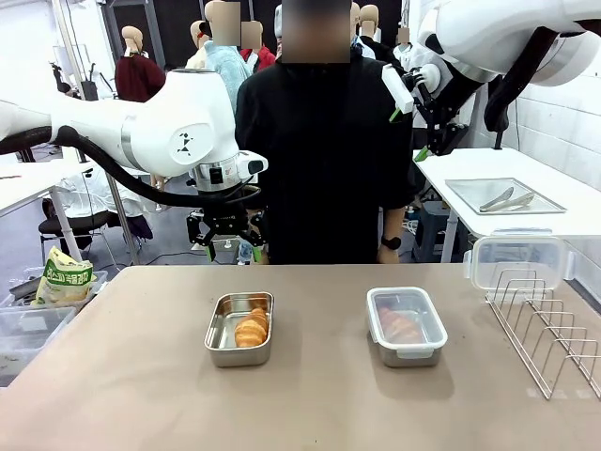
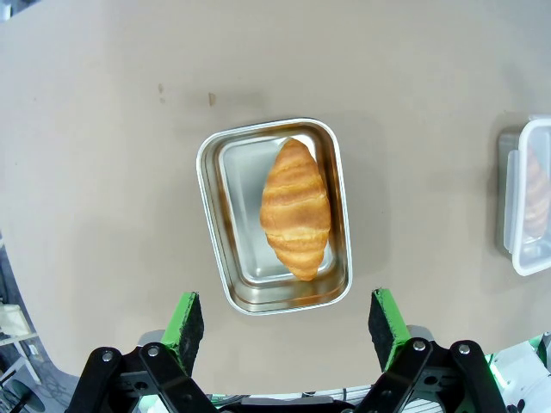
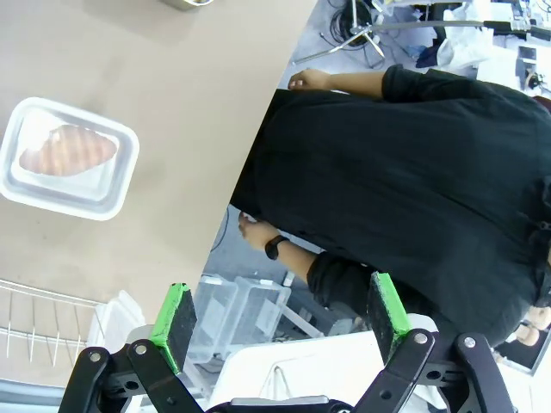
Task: Place the bread in airtight containers.
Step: Pick up one Airtight Container lid and hand it to the human.
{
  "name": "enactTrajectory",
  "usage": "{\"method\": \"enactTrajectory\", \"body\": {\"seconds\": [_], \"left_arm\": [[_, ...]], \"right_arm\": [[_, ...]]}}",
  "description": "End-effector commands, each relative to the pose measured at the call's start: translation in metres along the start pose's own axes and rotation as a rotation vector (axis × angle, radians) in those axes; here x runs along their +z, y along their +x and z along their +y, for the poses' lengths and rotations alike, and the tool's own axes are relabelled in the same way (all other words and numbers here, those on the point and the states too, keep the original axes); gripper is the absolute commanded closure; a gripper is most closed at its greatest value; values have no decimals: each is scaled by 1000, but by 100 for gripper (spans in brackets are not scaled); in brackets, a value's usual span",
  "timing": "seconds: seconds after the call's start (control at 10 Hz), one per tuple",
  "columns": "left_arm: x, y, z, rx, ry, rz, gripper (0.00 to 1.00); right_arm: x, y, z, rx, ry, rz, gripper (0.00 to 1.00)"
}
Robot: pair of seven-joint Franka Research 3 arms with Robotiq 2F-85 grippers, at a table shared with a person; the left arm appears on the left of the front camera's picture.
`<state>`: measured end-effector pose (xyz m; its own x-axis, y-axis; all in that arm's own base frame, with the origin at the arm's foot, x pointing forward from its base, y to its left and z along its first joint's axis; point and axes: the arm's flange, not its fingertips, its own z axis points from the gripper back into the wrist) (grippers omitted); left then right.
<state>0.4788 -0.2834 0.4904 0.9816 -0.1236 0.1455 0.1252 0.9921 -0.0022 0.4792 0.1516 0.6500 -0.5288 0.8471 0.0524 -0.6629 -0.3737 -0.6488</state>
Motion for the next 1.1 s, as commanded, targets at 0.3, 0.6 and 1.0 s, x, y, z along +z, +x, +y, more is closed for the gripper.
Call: {"method": "enactTrajectory", "body": {"seconds": [0.3,0.6,1.0], "left_arm": [[1,0,0,-1,-1,-5,0],[1,0,0,-1,-1,-5,0],[1,0,0,-1,-1,-5,0]], "right_arm": [[-6,-138,18,-131,269,13,0],[-42,-202,23,-187,330,-70,0],[-89,-254,61,-412,493,-85,0]]}}
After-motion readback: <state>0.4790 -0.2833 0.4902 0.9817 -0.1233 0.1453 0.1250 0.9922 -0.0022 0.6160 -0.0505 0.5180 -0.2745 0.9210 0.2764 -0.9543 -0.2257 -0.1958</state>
